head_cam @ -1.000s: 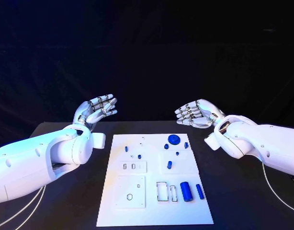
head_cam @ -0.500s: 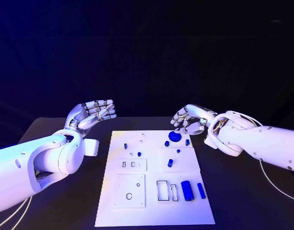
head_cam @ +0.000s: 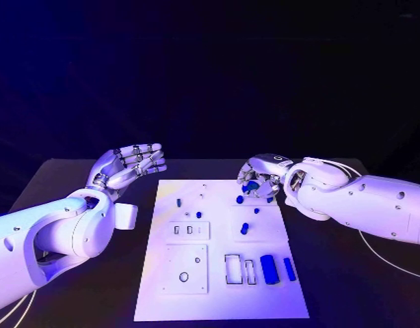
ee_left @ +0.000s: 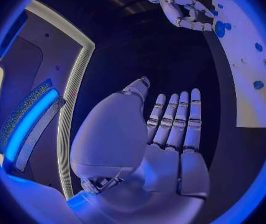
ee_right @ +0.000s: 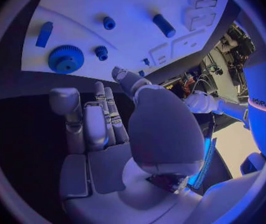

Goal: Assemble the parts on the task board

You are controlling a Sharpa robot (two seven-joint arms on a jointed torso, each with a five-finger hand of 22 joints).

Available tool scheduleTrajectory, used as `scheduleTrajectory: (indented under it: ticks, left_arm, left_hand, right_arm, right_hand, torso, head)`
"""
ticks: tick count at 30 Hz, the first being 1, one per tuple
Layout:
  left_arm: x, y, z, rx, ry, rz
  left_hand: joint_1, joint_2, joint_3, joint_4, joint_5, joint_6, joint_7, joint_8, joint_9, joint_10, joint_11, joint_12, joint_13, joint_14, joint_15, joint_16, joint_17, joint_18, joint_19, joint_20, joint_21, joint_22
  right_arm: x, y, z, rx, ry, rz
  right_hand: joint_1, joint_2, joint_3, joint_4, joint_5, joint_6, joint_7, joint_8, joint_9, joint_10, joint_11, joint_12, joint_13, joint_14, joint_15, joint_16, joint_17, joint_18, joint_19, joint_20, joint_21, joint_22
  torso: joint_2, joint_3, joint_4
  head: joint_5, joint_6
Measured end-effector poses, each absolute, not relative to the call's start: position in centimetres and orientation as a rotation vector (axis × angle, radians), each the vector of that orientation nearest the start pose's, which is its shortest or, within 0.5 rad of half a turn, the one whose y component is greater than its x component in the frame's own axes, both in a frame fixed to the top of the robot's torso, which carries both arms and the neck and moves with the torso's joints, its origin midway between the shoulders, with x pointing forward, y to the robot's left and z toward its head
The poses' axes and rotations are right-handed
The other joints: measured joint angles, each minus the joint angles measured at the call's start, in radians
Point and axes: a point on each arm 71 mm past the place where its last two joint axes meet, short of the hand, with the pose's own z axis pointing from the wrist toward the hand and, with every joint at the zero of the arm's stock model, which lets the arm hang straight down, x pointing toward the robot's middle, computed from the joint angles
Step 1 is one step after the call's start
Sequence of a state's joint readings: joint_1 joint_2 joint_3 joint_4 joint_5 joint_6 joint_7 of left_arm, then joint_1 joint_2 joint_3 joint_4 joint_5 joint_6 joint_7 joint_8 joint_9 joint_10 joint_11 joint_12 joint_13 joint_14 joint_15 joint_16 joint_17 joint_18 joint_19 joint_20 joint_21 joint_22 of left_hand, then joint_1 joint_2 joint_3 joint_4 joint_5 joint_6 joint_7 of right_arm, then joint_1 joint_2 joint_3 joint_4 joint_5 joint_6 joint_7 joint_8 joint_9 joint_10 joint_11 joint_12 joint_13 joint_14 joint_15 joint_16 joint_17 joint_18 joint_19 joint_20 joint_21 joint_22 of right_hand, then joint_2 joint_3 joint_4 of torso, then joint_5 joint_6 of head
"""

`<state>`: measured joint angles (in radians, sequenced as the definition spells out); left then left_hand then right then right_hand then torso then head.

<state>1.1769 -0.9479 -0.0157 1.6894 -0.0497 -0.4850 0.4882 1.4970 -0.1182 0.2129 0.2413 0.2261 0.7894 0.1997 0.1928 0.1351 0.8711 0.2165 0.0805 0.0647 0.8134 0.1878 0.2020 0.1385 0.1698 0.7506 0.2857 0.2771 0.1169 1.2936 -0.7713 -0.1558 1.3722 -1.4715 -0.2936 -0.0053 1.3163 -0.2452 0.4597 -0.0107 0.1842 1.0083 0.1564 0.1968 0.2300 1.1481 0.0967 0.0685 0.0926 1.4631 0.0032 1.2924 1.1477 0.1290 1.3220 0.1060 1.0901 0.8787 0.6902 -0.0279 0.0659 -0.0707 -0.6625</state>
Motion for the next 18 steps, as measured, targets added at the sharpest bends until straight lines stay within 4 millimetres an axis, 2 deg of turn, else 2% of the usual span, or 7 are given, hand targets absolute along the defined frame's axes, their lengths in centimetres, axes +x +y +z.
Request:
scheduleTrajectory:
  ticks: [3, 5, 10, 11, 18]
  left_arm:
    - [45.9, 22.0, -16.0, -1.044, 1.28, -1.497]
    - [45.9, 22.0, -16.0, -1.044, 1.283, -1.499]
    - [45.9, 22.0, -16.0, -1.044, 1.286, -1.501]
    - [45.9, 21.9, -16.0, -1.044, 1.287, -1.502]
    - [45.9, 21.9, -16.0, -1.044, 1.291, -1.504]
  left_hand:
    - [0.0, 0.0, 0.0, 0.0, 0.0, 0.0, 0.0, 0.0, 0.0, 0.0, 0.0, 0.0, 0.0, 0.0, 0.0, 0.0, 0.0, 0.0, 0.0, 0.0, 0.0, 0.0]
    - [0.0, 0.0, 0.0, 0.0, 0.0, 0.0, 0.0, 0.0, 0.0, 0.0, 0.0, 0.0, 0.0, 0.0, 0.0, 0.0, 0.0, 0.0, 0.0, 0.0, 0.0, 0.0]
    - [0.0, 0.0, 0.0, 0.0, 0.0, 0.0, 0.0, 0.0, 0.0, 0.003, 0.003, -0.005, 0.0, 0.0, 0.0, 0.0, 0.0, 0.0, 0.004, 0.004, 0.0, 0.0]
    - [0.0, 0.0, 0.0, 0.0, 0.0, 0.0, 0.0, 0.0, 0.0, 0.003, 0.003, -0.005, 0.0, 0.0, 0.0, 0.0, 0.0, 0.0, 0.004, 0.004, 0.0, 0.0]
    - [0.0, 0.0, 0.0, 0.0, -0.003, 0.0, 0.0, 0.0, 0.0, 0.003, 0.003, -0.005, 0.0, 0.0, 0.0, 0.0, 0.0, 0.0, 0.004, 0.004, 0.0, 0.0]
  right_arm:
    - [51.3, -20.4, -19.1, -0.311, 1.685, 0.573]
    - [51.3, -20.3, -19.4, -0.321, 1.693, 0.56]
    - [51.3, -20.3, -19.8, -0.336, 1.71, 0.535]
    - [51.4, -20.3, -19.9, -0.339, 1.714, 0.529]
    - [51.4, -20.3, -20.5, -0.352, 1.736, 0.507]
  right_hand:
    - [0.0, 0.0, -0.004, 0.004, 0.004, 0.0, 0.0, 0.0, 0.004, -0.003, 0.0, 0.0, 0.002, 0.004, 0.004, 0.032, 0.036, 0.0, 0.005, 0.005, 0.039, 0.05]
    - [0.0, 0.0, -0.004, 0.013, 0.004, 0.0, 0.0, 0.0, 0.008, -0.003, 0.0, 0.0, 0.005, 0.004, 0.004, 0.06, 0.069, -0.014, 0.018, 0.007, 0.072, 0.094]
    - [0.0, 0.0, -0.002, 0.017, 0.004, 0.0, 0.0, -0.004, 0.013, -0.003, 0.0, 0.0, 0.008, 0.004, 0.004, 0.096, 0.11, -0.015, 0.036, 0.007, 0.126, 0.167]
    - [0.0, 0.0, 0.0, 0.019, 0.004, 0.0, 0.0, -0.004, 0.015, -0.003, 0.0, 0.0, 0.008, 0.004, 0.004, 0.101, 0.116, -0.025, 0.036, 0.007, 0.132, 0.175]
    - [0.0, 0.0, 0.001, 0.026, 0.004, 0.0, 0.0, -0.004, 0.019, 0.006, -0.002, 0.0, 0.011, 0.004, 0.004, 0.101, 0.113, -0.026, 0.036, 0.007, 0.136, 0.18]
  torso:
    - [0.006, -0.0012, 0.0039]
    - [0.009, -0.0018, 0.0061]
    - [0.015, -0.0033, 0.0091]
    - [0.016, -0.0032, 0.0097]
    - [0.018, -0.0038, 0.0116]
  head:
    - [-0.002, -0.003]
    - [-0.004, -0.005]
    - [-0.007, -0.007]
    - [-0.007, -0.007]
    - [-0.005, -0.014]
